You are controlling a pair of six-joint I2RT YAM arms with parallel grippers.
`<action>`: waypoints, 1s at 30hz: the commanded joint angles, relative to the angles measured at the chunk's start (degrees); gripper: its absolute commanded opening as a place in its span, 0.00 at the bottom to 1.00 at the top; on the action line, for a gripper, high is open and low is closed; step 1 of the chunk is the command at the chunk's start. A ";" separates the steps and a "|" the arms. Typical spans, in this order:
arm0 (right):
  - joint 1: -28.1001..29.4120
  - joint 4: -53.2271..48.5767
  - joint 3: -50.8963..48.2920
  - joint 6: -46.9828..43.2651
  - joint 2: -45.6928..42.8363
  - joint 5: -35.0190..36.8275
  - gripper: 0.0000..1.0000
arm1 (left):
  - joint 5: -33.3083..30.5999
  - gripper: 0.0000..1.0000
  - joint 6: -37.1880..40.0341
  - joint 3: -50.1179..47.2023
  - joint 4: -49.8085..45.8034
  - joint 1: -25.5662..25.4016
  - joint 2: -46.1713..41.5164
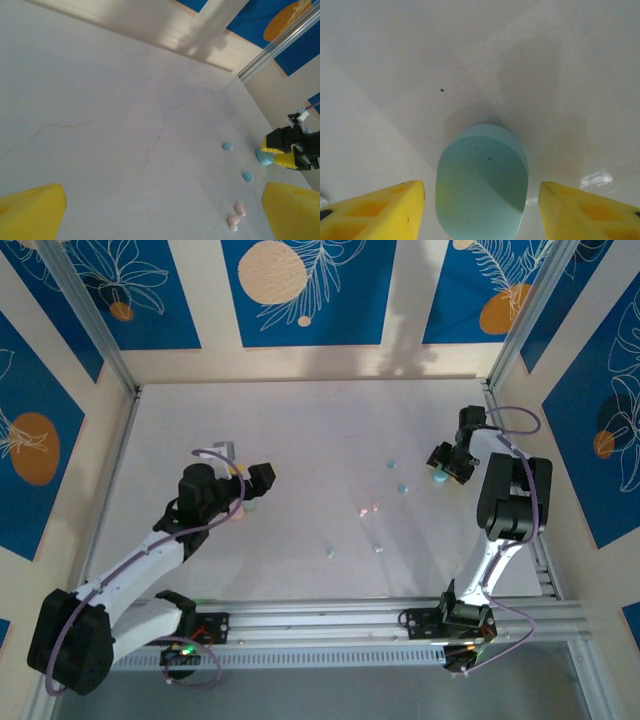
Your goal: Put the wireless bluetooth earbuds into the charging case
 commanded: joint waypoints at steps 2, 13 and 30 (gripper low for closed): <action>0.40 -2.89 1.96 -1.85 1.22 2.08 0.61 | -2.16 1.00 2.35 -0.05 -1.33 -0.20 -2.08; 1.03 -3.11 2.68 -3.90 2.71 1.56 0.50 | -2.90 1.00 2.74 0.65 -3.86 -0.19 -3.49; 10.20 4.00 -5.90 -9.10 -15.38 3.10 0.38 | 0.08 1.00 0.91 2.63 -4.93 0.50 -4.89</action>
